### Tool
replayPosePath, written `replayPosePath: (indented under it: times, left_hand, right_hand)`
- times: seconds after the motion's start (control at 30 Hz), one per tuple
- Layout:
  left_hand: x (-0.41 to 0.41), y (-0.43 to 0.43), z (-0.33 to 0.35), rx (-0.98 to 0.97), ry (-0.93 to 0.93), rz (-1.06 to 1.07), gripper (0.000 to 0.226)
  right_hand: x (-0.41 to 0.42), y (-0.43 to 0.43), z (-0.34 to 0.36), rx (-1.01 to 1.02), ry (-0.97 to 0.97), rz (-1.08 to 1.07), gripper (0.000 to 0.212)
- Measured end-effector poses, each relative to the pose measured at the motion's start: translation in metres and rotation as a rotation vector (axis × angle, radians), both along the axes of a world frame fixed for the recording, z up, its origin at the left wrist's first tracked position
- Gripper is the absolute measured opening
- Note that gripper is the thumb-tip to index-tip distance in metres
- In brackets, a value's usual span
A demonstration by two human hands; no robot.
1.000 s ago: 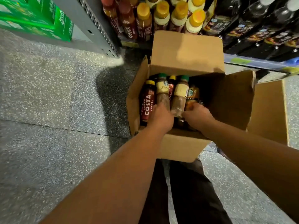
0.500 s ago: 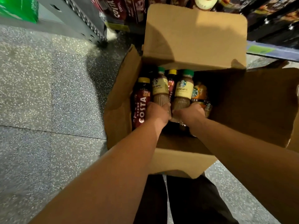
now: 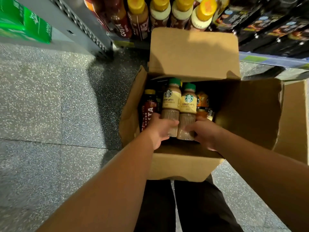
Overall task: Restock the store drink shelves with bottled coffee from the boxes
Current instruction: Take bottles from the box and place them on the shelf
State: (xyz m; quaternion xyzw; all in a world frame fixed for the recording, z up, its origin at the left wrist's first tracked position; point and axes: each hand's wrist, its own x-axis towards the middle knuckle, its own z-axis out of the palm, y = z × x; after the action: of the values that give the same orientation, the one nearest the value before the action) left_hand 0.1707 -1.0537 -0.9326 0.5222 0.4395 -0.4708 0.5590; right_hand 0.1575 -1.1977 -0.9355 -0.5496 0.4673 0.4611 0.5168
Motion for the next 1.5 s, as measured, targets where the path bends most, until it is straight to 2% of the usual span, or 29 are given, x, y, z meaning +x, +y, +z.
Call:
replayPosePath:
  times: [0.23, 0.4, 0.5, 0.6, 0.67, 0.73, 0.87, 0.97, 1.03, 1.07, 1.3, 1.4, 1.5]
  left_hand:
    - [-0.003, 0.002, 0.048, -0.046, -0.051, 0.033, 0.060]
    - [-0.006, 0.003, 0.091, -0.122, -0.161, -0.015, 0.069]
    - [-0.005, -0.001, 0.121, -0.135, -0.273, -0.030, 0.063]
    - [-0.010, -0.008, 0.153, -0.144, -0.331, 0.013, 0.059]
    - [-0.016, -0.015, 0.179, -0.143, -0.373, 0.074, 0.067]
    - [-0.021, -0.021, 0.205, -0.130, -0.438, 0.087, 0.072]
    - [-0.031, -0.029, 0.265, -0.112, -0.557, 0.173, 0.056]
    - [-0.040, -0.031, 0.314, -0.147, -0.625, 0.199, 0.057]
    - [-0.046, -0.033, 0.344, -0.130, -0.677, 0.201, 0.057]
    - [-0.048, -0.034, 0.357, -0.125, -0.708, 0.198, 0.057]
    - [-0.069, -0.047, 0.448, -0.107, -0.861, 0.166, 0.058]
    - [-0.078, -0.052, 0.477, -0.157, -0.942, 0.129, 0.036]
    - [-0.088, -0.055, 0.500, -0.203, -0.965, 0.094, 0.034]
  right_hand:
    - [0.003, -0.002, 0.059, 0.063, -0.101, -0.047, 0.040]
    - [-0.007, 0.005, 0.103, 0.055, -0.204, -0.234, 0.047]
    - [-0.007, 0.004, 0.129, 0.040, -0.278, -0.289, 0.053]
    - [-0.006, 0.004, 0.166, 0.031, -0.373, -0.254, 0.063]
    - [-0.004, 0.003, 0.192, 0.024, -0.439, -0.205, 0.070]
    - [-0.004, -0.001, 0.220, -0.017, -0.494, -0.172, 0.067]
    - [-0.008, -0.013, 0.280, -0.039, -0.612, -0.059, 0.083]
    - [-0.016, -0.020, 0.323, -0.046, -0.686, -0.007, 0.072]
    - [-0.023, -0.023, 0.353, -0.095, -0.739, 0.017, 0.084]
    - [-0.029, -0.024, 0.370, -0.107, -0.756, 0.004, 0.084]
    - [-0.065, -0.033, 0.473, -0.158, -0.875, -0.054, 0.048]
    - [-0.077, -0.039, 0.501, -0.176, -0.931, -0.076, 0.044]
    - [-0.085, -0.045, 0.524, -0.185, -0.968, -0.103, 0.042]
